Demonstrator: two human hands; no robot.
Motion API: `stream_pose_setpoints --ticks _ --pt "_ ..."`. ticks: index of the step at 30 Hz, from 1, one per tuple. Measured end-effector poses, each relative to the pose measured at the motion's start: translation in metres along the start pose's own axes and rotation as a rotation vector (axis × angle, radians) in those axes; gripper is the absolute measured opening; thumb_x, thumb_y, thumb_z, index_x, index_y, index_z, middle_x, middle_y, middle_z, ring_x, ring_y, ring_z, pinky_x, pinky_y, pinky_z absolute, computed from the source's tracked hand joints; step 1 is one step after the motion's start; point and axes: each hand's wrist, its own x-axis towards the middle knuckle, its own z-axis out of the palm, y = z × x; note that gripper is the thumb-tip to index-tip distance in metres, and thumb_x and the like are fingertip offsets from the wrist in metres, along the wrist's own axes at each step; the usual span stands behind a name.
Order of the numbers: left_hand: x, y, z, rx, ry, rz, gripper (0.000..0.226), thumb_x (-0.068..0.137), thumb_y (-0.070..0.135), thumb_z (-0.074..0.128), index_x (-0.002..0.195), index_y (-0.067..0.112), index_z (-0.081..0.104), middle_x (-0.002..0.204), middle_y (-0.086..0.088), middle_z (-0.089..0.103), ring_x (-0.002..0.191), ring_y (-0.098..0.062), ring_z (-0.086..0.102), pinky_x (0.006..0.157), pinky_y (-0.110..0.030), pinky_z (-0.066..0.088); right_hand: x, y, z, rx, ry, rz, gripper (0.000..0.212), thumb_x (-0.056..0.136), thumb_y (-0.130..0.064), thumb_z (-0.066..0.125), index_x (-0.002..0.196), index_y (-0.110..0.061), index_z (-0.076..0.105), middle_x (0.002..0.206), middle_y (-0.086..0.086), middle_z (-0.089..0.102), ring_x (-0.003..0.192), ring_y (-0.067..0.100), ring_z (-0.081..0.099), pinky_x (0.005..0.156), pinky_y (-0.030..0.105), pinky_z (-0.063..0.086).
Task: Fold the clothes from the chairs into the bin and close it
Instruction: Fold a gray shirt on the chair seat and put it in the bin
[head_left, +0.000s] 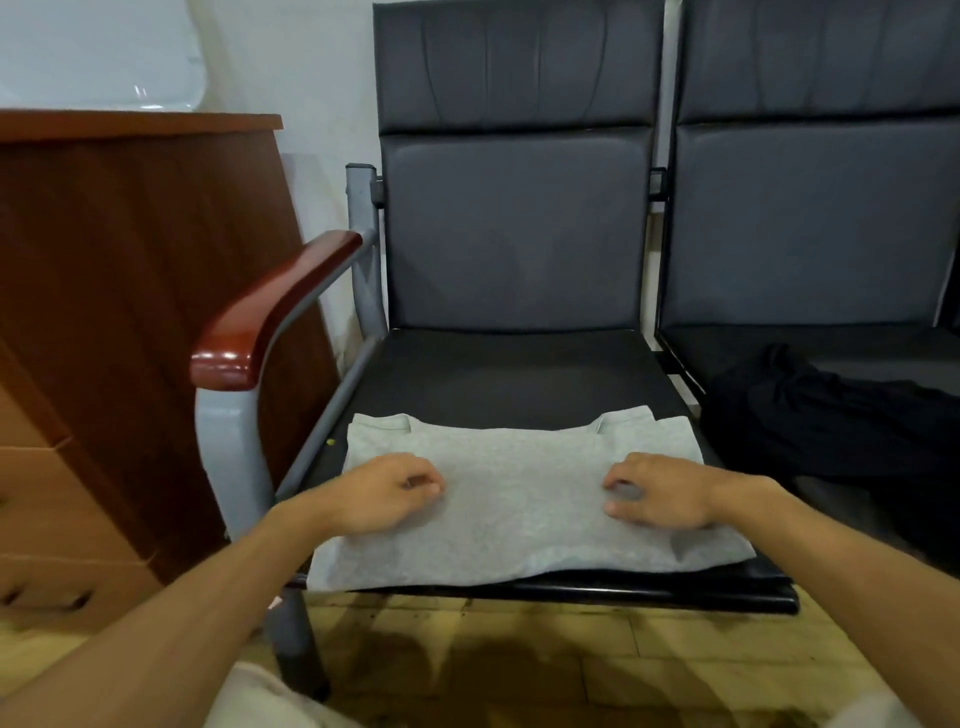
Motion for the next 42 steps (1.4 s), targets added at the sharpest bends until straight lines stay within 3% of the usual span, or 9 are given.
stream_pose_setpoints --ticks 3,6,11,15,22,25,29,38,42 --pt "0.004 -0.026 0.001 0.023 0.315 -0.164 0.021 0.097 0.012 0.048 0.108 0.023 0.061 0.118 -0.002 0.055 0.096 -0.010 0.051 0.075 -0.014 0.039 0.006 -0.008 0.001 -0.049 0.052 0.013 0.039 0.095 -0.050 0.047 0.127 -0.027 0.054 0.131 -0.001 0.049 0.121 0.019 0.047 0.104 0.035 0.036" --pt "0.009 -0.050 0.000 0.039 0.447 -0.400 0.028 0.095 0.019 0.051 0.122 0.012 0.054 0.128 -0.011 0.048 0.112 -0.024 0.050 0.097 -0.035 0.043 0.015 -0.021 0.000 -0.085 0.083 0.000 0.035 0.097 -0.044 0.044 0.124 -0.025 0.055 0.132 0.001 0.047 0.122 0.021 0.046 0.105 0.038 0.034" --pt "0.018 -0.045 0.001 0.249 0.303 -0.600 0.076 0.090 0.063 0.047 0.143 0.010 0.035 0.146 -0.015 0.034 0.134 -0.032 0.034 0.108 -0.043 0.032 0.036 -0.038 -0.001 -0.091 0.126 -0.058 0.033 0.098 -0.038 0.044 0.125 -0.023 0.054 0.133 0.002 0.045 0.125 0.022 0.042 0.106 0.039 0.031" --pt "0.023 -0.037 0.003 0.338 0.249 -0.602 0.064 0.092 0.058 0.047 0.139 0.015 0.043 0.147 -0.012 0.037 0.134 -0.031 0.035 0.109 -0.042 0.032 0.049 -0.053 0.000 -0.067 0.183 -0.120 0.029 0.097 -0.032 0.043 0.122 -0.024 0.058 0.131 -0.001 0.047 0.122 0.020 0.046 0.103 0.037 0.033" --pt "0.023 -0.002 -0.011 -0.414 0.395 -0.547 0.021 0.101 0.027 0.044 0.113 0.014 0.054 0.099 -0.006 0.059 0.086 -0.023 0.058 0.080 -0.037 0.049 0.056 -0.064 -0.008 -0.011 0.409 -0.154 0.026 0.096 -0.025 0.042 0.111 -0.022 0.063 0.121 -0.003 0.054 0.107 0.022 0.057 0.092 0.035 0.045" --pt "0.025 0.014 -0.016 -0.915 0.362 -0.659 0.023 0.098 0.024 0.052 0.115 0.010 0.054 0.105 -0.011 0.060 0.092 -0.025 0.059 0.080 -0.037 0.049 0.050 -0.056 -0.008 -0.020 0.419 -0.123 0.025 0.097 -0.025 0.043 0.110 -0.022 0.064 0.119 -0.003 0.055 0.106 0.022 0.057 0.088 0.034 0.046" --pt "0.036 0.045 -0.015 -1.290 0.322 -0.491 0.015 0.097 0.016 0.054 0.108 0.005 0.057 0.104 -0.016 0.064 0.082 -0.023 0.063 0.066 -0.035 0.054 0.031 -0.025 -0.014 0.002 0.435 -0.023 0.024 0.096 -0.025 0.044 0.109 -0.023 0.064 0.117 -0.004 0.056 0.106 0.023 0.056 0.088 0.036 0.048" --pt "0.072 0.122 0.006 -1.378 0.271 -0.241 0.011 0.097 0.014 0.050 0.103 0.009 0.058 0.090 -0.004 0.060 0.080 -0.015 0.061 0.065 -0.027 0.047 -0.026 0.057 -0.023 0.162 0.544 0.210 0.022 0.093 -0.020 0.049 0.102 -0.021 0.069 0.106 0.001 0.067 0.092 0.022 0.063 0.081 0.040 0.054" --pt "0.095 0.160 0.025 -1.151 0.303 -0.242 0.020 0.093 0.021 0.054 0.110 0.011 0.057 0.092 -0.007 0.064 0.082 -0.021 0.064 0.070 -0.034 0.053 -0.043 0.073 -0.022 0.205 0.546 0.230 0.023 0.092 -0.018 0.051 0.107 -0.020 0.069 0.106 0.001 0.069 0.096 0.020 0.063 0.084 0.039 0.054"
